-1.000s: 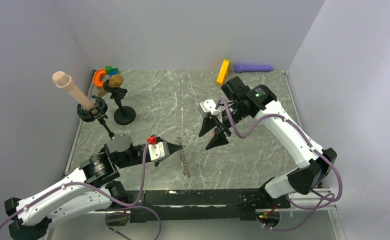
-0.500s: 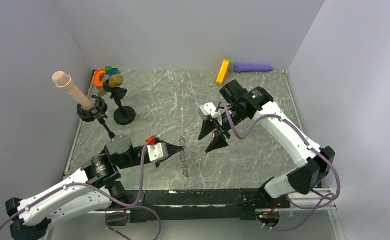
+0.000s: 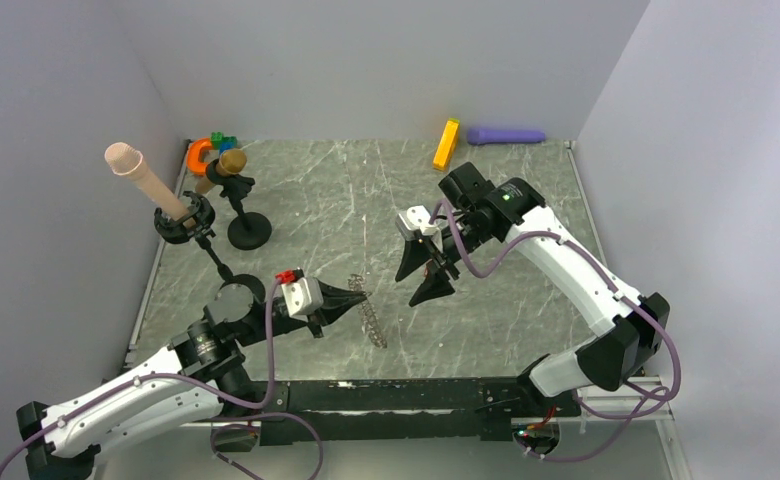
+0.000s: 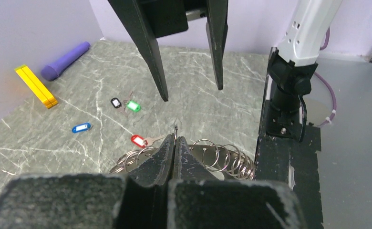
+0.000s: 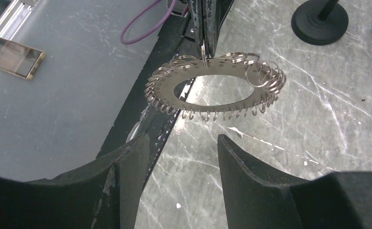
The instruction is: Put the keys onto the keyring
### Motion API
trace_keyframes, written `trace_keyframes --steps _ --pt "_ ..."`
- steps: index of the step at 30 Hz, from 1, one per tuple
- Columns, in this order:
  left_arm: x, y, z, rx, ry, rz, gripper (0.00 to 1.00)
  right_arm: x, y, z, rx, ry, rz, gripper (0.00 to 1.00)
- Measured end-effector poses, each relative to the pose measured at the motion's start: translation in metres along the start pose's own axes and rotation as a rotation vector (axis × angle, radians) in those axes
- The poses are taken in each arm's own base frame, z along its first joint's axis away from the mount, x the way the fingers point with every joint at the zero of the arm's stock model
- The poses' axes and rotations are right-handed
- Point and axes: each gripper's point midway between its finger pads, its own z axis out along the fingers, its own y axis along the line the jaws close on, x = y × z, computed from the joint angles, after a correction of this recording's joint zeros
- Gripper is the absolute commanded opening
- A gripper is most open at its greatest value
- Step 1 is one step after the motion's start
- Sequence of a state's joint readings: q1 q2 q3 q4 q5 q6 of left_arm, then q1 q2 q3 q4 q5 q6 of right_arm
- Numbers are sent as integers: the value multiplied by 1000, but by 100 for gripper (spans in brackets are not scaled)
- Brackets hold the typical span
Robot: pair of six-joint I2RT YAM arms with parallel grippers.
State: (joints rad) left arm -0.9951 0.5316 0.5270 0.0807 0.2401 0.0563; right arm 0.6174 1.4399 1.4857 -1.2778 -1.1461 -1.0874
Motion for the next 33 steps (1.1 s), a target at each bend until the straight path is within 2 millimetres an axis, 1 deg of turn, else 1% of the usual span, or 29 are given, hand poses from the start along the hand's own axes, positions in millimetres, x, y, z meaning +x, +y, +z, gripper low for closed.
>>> trace_keyframes --steps 6,18,22,25,28,31,33 --pt "-8 3 1 -23 -33 -36 0 2 -2 1 7 -3 9 59" --pt "-9 5 2 -40 -37 -76 0 4 -14 4 42 -8 18 58" --pt "-11 7 2 -48 -44 -85 0 10 -17 6 54 -3 25 58" --pt "-10 8 2 -55 -43 -87 0 22 -21 8 77 10 46 58" --pt "-8 9 2 -61 -39 -88 0 41 -30 7 127 35 81 57" --pt "-4 9 1 -66 -25 -90 0 66 -46 -2 209 66 136 57" --pt "-2 10 1 -67 -14 -90 0 82 -57 -12 272 86 174 56"
